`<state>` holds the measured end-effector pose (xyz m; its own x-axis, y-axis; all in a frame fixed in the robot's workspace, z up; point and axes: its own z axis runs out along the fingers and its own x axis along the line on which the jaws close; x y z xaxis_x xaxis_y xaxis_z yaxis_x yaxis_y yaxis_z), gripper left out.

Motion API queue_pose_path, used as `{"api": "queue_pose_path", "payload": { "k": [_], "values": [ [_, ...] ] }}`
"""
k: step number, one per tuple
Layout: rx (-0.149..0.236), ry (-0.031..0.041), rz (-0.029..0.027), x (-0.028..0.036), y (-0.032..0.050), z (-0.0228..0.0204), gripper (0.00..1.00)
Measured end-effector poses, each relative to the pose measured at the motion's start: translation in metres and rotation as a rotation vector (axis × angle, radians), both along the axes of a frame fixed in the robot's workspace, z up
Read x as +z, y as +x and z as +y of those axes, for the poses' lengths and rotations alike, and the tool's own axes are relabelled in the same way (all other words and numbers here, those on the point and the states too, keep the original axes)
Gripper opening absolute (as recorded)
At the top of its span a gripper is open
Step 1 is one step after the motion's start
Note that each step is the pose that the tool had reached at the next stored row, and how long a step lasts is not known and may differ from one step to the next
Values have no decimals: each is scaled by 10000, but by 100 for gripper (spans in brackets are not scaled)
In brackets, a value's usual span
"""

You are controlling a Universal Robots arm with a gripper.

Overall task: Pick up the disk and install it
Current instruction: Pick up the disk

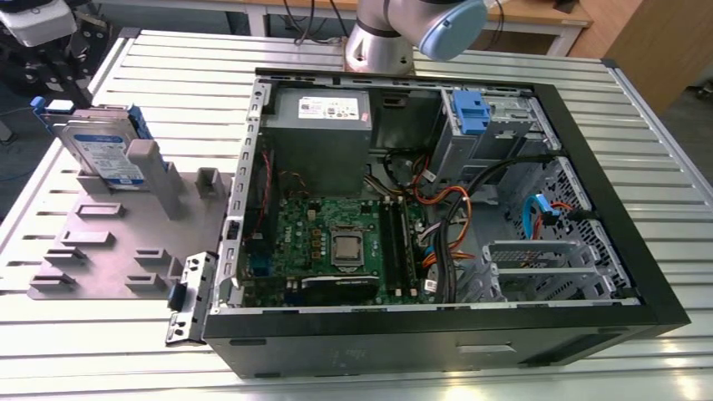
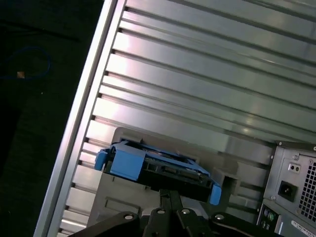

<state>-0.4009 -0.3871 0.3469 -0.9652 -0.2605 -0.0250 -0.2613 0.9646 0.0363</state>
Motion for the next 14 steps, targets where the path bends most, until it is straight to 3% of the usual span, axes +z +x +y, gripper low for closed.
{"api": "queue_pose_path", "payload": {
  "k": [14],
  "values": [
    [1601, 60, 2, 1, 0, 0, 11]
  ]
}}
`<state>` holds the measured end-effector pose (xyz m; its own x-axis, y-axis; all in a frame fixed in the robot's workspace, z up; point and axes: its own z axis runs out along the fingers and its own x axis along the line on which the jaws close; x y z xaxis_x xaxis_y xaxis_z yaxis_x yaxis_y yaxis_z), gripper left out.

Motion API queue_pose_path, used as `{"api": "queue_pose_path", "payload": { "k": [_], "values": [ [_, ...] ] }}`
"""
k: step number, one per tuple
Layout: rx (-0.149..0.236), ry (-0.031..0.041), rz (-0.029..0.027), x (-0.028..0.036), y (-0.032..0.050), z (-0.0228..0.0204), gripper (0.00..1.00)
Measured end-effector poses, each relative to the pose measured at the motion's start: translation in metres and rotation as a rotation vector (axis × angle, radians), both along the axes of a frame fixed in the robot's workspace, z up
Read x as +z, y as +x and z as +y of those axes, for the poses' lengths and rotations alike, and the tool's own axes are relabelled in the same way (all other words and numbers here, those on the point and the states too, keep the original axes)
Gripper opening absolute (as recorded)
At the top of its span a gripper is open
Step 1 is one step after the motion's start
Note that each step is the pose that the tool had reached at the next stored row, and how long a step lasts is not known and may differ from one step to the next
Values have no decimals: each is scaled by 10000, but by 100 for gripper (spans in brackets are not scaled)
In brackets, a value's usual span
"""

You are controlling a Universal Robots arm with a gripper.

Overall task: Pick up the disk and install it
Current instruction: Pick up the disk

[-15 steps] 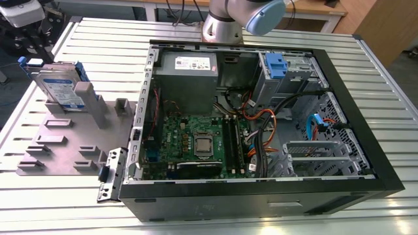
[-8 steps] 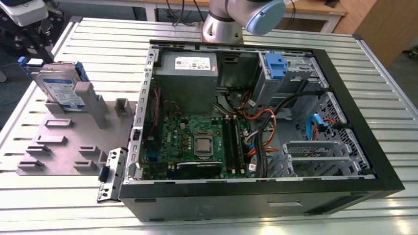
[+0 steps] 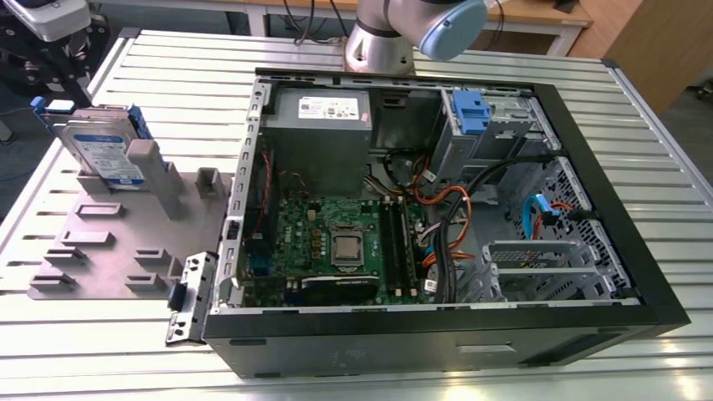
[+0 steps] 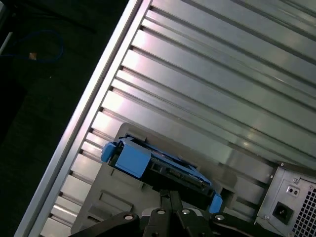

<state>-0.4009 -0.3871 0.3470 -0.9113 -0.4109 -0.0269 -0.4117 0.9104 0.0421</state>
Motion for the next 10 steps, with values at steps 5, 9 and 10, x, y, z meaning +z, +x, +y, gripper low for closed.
{"api": "queue_pose_path", "payload": {
  "k": [5, 9, 10],
  "values": [
    [747, 12, -3, -2, 0, 0, 11],
    [1388, 15, -2, -1, 0, 0, 11],
    [1547, 16, -1, -1, 0, 0, 11]
  ]
}}
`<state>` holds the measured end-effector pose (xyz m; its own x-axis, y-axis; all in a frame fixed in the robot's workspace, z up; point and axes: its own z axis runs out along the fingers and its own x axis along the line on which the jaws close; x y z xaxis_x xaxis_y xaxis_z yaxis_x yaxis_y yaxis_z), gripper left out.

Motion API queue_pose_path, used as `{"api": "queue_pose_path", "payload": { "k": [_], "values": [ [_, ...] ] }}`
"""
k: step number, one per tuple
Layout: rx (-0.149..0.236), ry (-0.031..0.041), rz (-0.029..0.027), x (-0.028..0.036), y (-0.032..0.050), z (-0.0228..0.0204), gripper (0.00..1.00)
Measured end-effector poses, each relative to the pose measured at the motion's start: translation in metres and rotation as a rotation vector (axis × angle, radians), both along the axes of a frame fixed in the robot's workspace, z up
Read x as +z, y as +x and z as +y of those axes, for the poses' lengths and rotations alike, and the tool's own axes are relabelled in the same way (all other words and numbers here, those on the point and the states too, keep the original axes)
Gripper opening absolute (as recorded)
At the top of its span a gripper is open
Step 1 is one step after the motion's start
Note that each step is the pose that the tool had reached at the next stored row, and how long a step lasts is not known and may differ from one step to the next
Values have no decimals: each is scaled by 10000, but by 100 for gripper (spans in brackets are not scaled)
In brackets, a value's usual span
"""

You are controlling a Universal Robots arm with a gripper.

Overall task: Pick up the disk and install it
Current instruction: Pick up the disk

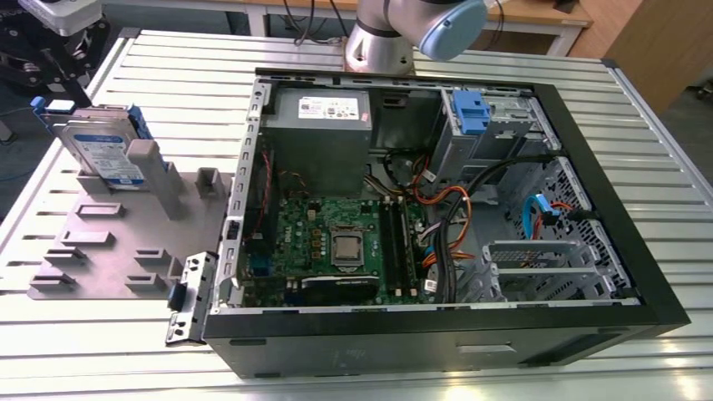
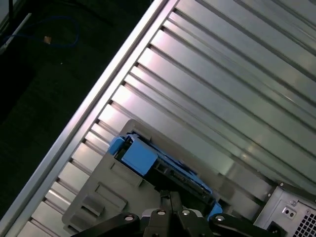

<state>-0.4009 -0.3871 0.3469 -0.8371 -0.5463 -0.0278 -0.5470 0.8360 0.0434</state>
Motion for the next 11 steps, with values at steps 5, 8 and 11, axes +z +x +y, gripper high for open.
{"api": "queue_pose_path", "payload": {
  "k": [5, 8, 11],
  "values": [
    [840, 2, 0, -1, 0, 0, 11],
    [1379, 3, 0, -2, 0, 0, 11],
    [1917, 2, 1, -3, 0, 0, 11]
  ]
}}
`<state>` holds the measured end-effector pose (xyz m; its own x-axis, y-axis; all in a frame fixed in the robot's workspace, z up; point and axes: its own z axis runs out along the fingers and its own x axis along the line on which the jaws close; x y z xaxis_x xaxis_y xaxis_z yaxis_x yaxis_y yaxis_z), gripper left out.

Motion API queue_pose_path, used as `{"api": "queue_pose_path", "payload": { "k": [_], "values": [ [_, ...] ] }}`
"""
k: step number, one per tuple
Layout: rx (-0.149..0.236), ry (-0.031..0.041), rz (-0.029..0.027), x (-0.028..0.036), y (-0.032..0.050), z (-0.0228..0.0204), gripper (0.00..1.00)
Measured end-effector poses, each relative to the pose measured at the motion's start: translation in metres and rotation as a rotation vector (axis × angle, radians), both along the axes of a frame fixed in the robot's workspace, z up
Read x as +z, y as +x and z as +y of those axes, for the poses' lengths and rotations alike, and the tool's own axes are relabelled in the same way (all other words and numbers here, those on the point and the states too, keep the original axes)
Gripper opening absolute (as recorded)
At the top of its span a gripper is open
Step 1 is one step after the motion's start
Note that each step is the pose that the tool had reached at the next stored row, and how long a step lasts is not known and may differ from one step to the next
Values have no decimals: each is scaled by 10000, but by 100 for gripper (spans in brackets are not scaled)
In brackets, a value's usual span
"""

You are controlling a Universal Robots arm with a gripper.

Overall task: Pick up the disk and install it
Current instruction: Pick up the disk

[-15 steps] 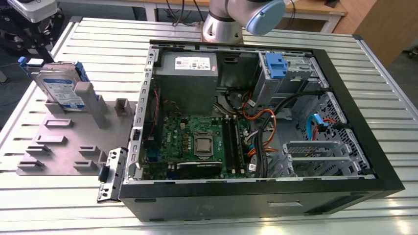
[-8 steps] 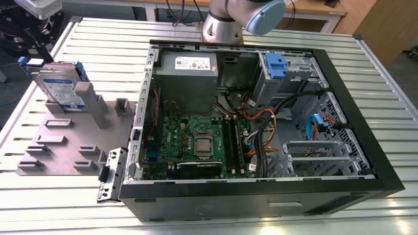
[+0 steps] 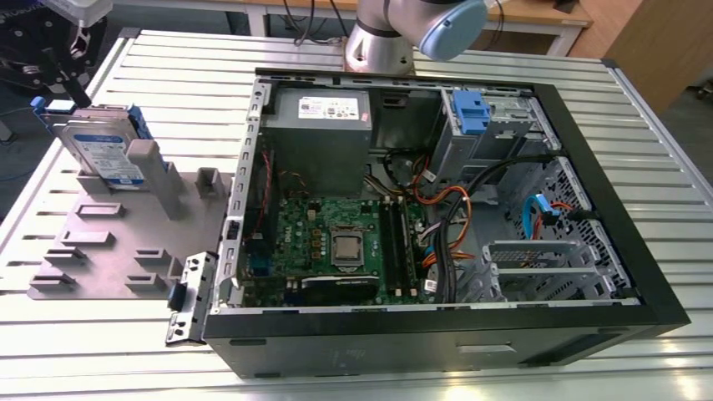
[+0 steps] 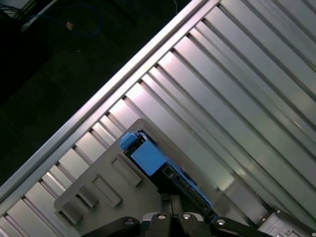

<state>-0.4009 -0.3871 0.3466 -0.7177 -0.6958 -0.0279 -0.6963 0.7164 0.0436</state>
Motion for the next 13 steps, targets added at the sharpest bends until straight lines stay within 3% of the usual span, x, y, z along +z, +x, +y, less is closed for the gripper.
{"api": "queue_pose_path", "payload": {
  "k": [13],
  "values": [
    [2366, 1, -1, -9, 0, 0, 11]
  ]
}}
